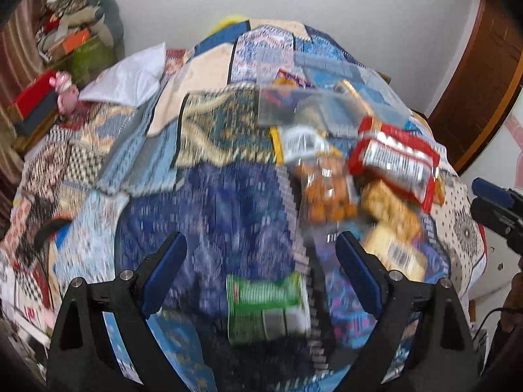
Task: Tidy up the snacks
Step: 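Grasp the green snack pack with the left tool while the right tool grasps the cake block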
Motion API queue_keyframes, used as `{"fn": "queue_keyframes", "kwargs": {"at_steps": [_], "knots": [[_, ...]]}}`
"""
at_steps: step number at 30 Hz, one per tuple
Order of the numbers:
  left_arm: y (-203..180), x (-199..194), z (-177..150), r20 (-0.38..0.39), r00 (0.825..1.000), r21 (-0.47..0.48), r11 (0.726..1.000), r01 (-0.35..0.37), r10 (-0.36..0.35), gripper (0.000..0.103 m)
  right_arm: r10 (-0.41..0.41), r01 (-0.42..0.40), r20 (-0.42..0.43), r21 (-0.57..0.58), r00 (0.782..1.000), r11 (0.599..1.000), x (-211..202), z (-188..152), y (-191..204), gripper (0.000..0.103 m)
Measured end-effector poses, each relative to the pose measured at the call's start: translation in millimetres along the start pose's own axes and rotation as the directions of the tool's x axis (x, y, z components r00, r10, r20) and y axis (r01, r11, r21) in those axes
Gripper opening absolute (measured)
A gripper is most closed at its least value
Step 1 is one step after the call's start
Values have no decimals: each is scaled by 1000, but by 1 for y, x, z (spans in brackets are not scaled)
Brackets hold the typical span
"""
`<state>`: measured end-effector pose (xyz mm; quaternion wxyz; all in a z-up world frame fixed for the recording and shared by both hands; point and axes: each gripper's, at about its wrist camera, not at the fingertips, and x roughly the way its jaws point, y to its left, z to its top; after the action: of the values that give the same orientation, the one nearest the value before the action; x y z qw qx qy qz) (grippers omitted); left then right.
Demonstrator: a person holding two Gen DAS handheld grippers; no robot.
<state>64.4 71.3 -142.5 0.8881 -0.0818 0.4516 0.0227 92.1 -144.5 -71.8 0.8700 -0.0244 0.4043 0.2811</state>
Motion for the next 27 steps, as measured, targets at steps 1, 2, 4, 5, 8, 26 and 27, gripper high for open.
{"fn": "queue_keyframes", "kwargs": {"at_steps": [1, 2, 4, 5, 8, 26, 27], "knots": [[1, 0, -5, -4, 1000, -2, 1000, 4, -4, 93, 11, -11, -12, -3, 1000, 1000, 3, -5, 4, 66], [1, -1, -10, -6, 1000, -1, 1000, 7, -7, 93, 19, -19, -25, -6, 1000, 1000, 5, -9, 7, 66], [2, -1, -22, -13, 1000, 8, 1000, 5, -5, 93, 28, -29, -53, -12, 998, 1000, 13, -18, 14, 66], [2, 0, -27, -20, 1000, 11, 1000, 7, -7, 93, 32, -33, -67, -12, 997, 999, 16, -23, 18, 66], [4, 7, -38, -52, 998, 2, 1000, 20, -20, 93, 54, -55, -110, -7, 992, 998, 28, -32, 26, 66], [13, 28, -57, -106, 989, -60, 993, 99, -105, 59, 50, -57, -228, -21, 972, 998, 80, -47, 45, 62], [13, 27, -57, -103, 989, -59, 993, 98, -104, 57, 53, -58, -224, -20, 973, 998, 80, -48, 45, 61]]}}
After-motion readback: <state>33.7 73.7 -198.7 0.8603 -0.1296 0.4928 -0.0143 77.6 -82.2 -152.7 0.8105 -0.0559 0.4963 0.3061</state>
